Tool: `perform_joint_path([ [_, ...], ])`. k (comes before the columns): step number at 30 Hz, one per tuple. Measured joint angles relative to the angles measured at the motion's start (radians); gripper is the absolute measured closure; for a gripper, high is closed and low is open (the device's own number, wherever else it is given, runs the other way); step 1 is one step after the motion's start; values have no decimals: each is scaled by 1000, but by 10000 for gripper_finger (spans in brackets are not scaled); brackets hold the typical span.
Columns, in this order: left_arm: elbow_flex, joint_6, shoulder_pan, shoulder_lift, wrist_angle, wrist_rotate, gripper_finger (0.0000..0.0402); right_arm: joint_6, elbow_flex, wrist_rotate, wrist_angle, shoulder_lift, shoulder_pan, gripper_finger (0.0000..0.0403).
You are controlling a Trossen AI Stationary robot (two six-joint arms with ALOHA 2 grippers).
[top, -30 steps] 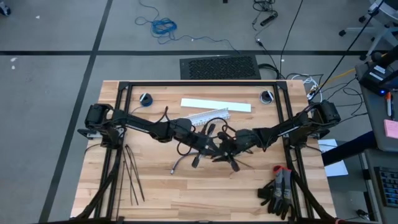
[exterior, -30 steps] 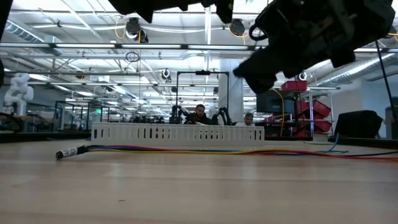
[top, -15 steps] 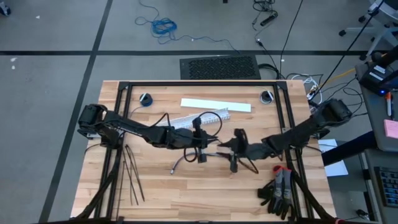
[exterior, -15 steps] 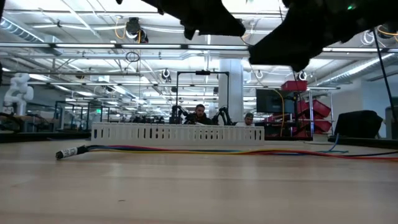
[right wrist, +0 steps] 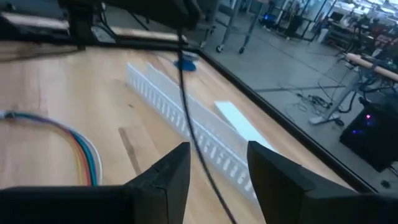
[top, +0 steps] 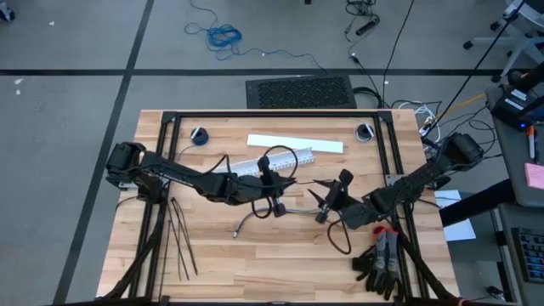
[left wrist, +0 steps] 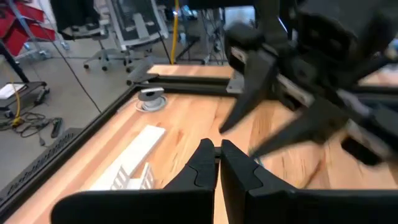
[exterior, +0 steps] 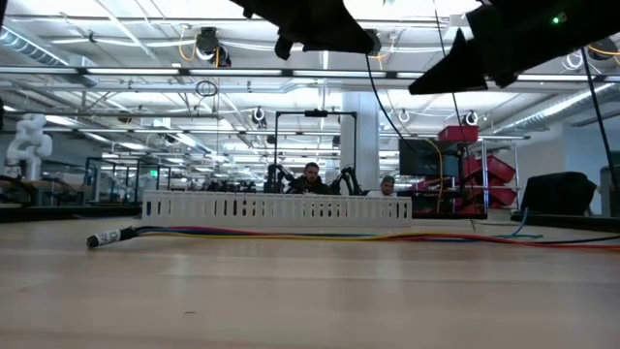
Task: Ziptie cables
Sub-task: Wrap the colored loose cables with the black zip tie
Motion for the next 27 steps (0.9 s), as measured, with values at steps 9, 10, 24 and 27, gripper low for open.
perform_joint_path([
  [9,0,-43,27,0,42,-18,394,-219,175,79,-6,220,-77,253],
  [10,0,-43,28,0,42,-18,394,-238,194,108,-5,238,-82,253],
  [24,0,-34,30,1,29,-16,392,-276,248,139,7,279,-133,391],
  [27,0,11,30,1,7,-9,384,-255,247,123,6,273,-133,401],
])
